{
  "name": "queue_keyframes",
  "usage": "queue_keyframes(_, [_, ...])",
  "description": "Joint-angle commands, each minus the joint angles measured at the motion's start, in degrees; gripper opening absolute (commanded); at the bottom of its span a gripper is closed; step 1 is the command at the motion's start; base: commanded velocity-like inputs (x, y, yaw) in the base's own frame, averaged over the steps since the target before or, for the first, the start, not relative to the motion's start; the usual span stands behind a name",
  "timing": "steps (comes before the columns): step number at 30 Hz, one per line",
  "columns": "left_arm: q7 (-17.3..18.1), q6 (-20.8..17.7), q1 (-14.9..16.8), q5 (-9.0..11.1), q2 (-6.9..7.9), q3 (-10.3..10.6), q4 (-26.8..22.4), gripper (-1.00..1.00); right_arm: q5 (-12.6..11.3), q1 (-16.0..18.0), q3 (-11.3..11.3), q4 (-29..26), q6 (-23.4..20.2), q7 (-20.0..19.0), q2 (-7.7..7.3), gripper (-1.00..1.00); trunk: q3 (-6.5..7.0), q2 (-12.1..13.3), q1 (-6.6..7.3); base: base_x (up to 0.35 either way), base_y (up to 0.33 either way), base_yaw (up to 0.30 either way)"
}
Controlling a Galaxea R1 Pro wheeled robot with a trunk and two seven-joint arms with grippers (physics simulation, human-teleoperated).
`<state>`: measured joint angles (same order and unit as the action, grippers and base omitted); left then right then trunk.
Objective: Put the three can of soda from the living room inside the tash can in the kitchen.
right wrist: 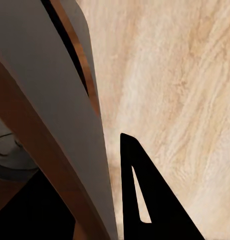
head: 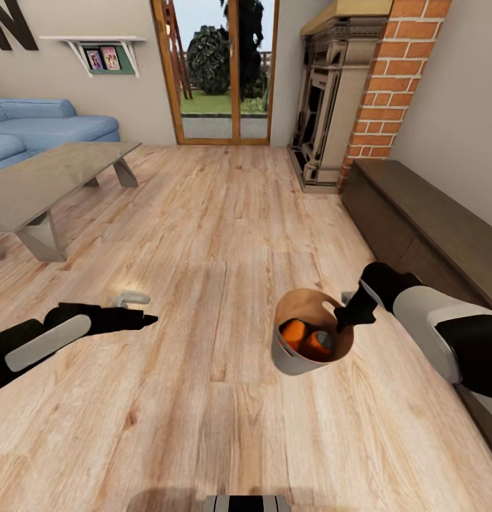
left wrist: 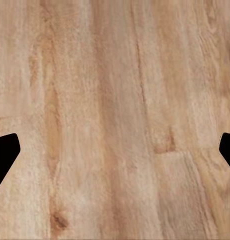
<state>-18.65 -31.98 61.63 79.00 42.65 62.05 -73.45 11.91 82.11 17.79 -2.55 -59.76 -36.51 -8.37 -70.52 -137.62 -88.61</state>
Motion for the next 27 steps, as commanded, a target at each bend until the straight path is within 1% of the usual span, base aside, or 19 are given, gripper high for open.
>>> queue_keyframes(1, [0.01, 0.35, -0.67, -1.29, -0.88, 0.00, -0.01, 1.00, -0.86, 0.00, -0.79, 0.43, -0.24, -0.10, -0.05, -1.00, 0.01, -0.01, 0.01, 0.000, 0.000, 0.000])
queue_keyframes(2, [0.01, 0.47, -1.17, -1.96, -1.18, 0.00, -0.13, 1.00, -0.83, 0.00, -0.74, 0.78, -0.24, -0.11, -0.07, -1.00, 0.01, -0.01, 0.01, 0.000, 0.000, 0.000])
queue_keyframes(3, [0.04, 0.64, -2.43, -3.35, -1.62, 0.00, -0.35, 1.00, -0.80, -0.01, -0.68, 1.67, -0.24, -0.07, -0.13, -1.00, 0.01, -0.01, 0.01, 0.000, 0.000, 0.000])
queue_keyframes(4, [0.00, 0.74, -3.33, -4.26, -1.92, 0.00, -0.58, 1.00, -0.80, -0.10, -0.63, 2.39, -0.24, 0.01, -0.17, -1.00, -0.17, -0.41, -0.21, 0.000, 0.000, 0.000])
queue_keyframes(8, [0.02, 0.83, -4.52, -5.51, -2.33, 0.00, -0.95, 1.00, -0.82, -1.14, -0.54, 3.30, -0.24, 0.44, -0.18, -1.00, -0.89, -2.01, -1.09, 0.000, 0.000, 0.000])
queue_keyframes(11, [0.02, 0.85, -4.80, -5.81, -2.43, 0.00, -1.04, 1.00, -0.85, -1.93, -0.57, 3.57, -0.24, 2.41, -0.21, -1.00, -1.43, -3.21, -1.75, 0.000, 0.000, 0.000])
queue_keyframes(16, [0.02, 0.86, -4.92, -5.94, -2.48, 0.00, -1.07, 1.00, -0.89, -3.24, -0.66, 3.60, -0.24, 3.95, -0.62, -1.00, -2.33, -5.22, -2.85, 0.000, 0.000, 0.000])
queue_keyframes(21, [0.00, 0.90, -4.93, -5.96, -2.48, 0.00, -1.14, 1.00, -0.87, -3.81, -0.62, 3.62, -0.24, 4.28, -0.89, -1.00, -2.33, -5.22, -2.85, 0.000, 0.000, 0.000])
queue_keyframes(27, [0.00, 0.89, -4.94, -5.96, -2.50, 0.00, -1.16, 1.00, -0.84, -4.84, -0.64, 3.43, -0.24, 4.37, -0.77, -1.00, -2.33, -5.22, -2.85, 0.000, 0.000, 0.000])
